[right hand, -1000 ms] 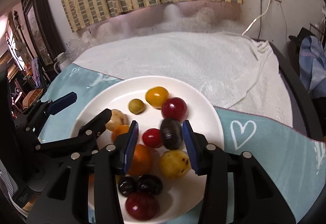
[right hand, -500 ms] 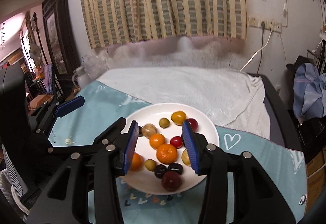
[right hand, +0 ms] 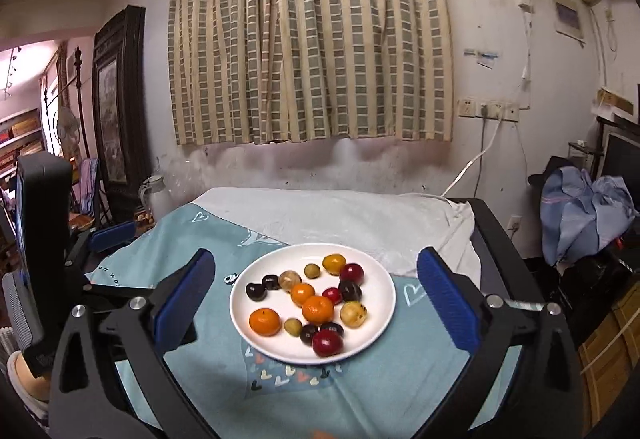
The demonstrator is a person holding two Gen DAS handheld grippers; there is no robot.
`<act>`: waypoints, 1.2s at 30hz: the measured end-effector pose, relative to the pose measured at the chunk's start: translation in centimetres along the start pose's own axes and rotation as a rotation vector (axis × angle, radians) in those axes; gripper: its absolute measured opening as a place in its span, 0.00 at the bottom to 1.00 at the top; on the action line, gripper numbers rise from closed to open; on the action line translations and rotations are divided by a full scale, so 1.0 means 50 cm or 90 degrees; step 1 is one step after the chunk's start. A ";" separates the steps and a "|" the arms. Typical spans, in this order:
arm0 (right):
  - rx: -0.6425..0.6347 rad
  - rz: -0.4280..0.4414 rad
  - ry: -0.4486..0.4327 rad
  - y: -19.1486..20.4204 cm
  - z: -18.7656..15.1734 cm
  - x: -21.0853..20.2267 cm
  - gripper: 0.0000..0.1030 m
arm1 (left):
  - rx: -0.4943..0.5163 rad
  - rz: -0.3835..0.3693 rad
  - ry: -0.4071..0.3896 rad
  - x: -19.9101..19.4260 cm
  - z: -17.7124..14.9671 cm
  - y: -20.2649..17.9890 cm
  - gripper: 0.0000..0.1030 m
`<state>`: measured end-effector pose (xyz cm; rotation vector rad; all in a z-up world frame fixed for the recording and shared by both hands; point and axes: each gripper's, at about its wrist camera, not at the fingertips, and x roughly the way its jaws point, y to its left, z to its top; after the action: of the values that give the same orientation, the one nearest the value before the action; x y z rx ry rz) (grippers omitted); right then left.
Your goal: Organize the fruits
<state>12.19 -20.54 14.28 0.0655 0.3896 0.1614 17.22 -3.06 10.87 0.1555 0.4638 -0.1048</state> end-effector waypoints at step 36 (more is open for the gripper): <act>0.064 -0.060 0.218 -0.038 -0.263 0.115 0.99 | 0.009 -0.055 0.142 0.076 -0.235 -0.035 0.98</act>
<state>12.69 -21.02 -0.17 0.1185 0.7415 0.0588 15.24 -2.98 -1.43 0.1621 0.6929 -0.1764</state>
